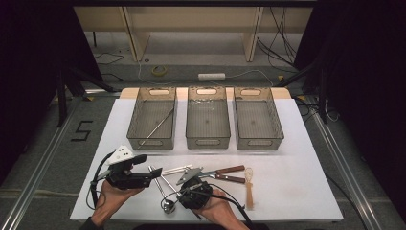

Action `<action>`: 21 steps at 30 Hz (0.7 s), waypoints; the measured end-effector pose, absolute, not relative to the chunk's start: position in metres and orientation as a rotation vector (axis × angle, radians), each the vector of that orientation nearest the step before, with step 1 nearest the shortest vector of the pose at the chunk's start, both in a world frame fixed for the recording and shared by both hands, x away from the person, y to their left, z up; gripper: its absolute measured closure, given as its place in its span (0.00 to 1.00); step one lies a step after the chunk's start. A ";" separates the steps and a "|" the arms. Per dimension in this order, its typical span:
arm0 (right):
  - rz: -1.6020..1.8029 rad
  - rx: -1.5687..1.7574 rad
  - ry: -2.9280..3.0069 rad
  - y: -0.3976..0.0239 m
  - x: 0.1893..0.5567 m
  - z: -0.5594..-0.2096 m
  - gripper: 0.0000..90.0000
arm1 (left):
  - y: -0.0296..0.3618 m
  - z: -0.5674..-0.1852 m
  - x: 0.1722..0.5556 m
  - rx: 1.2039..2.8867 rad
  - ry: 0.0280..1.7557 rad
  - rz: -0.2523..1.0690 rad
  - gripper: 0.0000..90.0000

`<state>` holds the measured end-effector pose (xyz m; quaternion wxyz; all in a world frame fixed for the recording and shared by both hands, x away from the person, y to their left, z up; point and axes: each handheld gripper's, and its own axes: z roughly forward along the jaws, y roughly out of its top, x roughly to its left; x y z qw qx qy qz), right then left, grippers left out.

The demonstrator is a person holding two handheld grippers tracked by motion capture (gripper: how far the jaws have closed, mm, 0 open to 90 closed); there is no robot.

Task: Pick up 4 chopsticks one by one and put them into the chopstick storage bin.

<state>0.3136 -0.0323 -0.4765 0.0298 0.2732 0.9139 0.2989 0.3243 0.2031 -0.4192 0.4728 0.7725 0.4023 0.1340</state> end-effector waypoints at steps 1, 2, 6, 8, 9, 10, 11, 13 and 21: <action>0.917 0.844 2.817 -0.032 0.313 -0.477 0.85 | 0.203 -0.419 0.324 1.889 0.984 0.328 0.23; 0.910 0.839 2.815 -0.031 0.313 -0.477 0.86 | 0.203 -0.419 0.324 1.889 0.983 0.328 0.23; 0.900 0.826 2.817 -0.030 0.314 -0.479 0.89 | 0.203 -0.419 0.324 1.898 0.980 0.332 0.22; 0.898 0.826 2.817 -0.030 0.314 -0.479 0.89 | 0.203 -0.419 0.323 1.896 0.979 0.332 0.22; 0.898 0.826 2.817 -0.030 0.314 -0.479 0.89 | 0.203 -0.419 0.323 1.896 0.979 0.332 0.22; 0.898 0.824 2.818 -0.030 0.314 -0.479 0.89 | 0.203 -0.419 0.323 1.895 0.979 0.333 0.22; 0.898 0.824 2.818 -0.030 0.314 -0.479 0.89 | 0.203 -0.419 0.323 1.895 0.979 0.333 0.22; 0.897 0.823 2.817 -0.030 0.314 -0.479 0.90 | 0.203 -0.419 0.323 1.896 0.978 0.336 0.22; 0.879 0.829 2.806 -0.028 0.315 -0.479 0.94 | 0.202 -0.419 0.322 1.897 0.975 0.337 0.22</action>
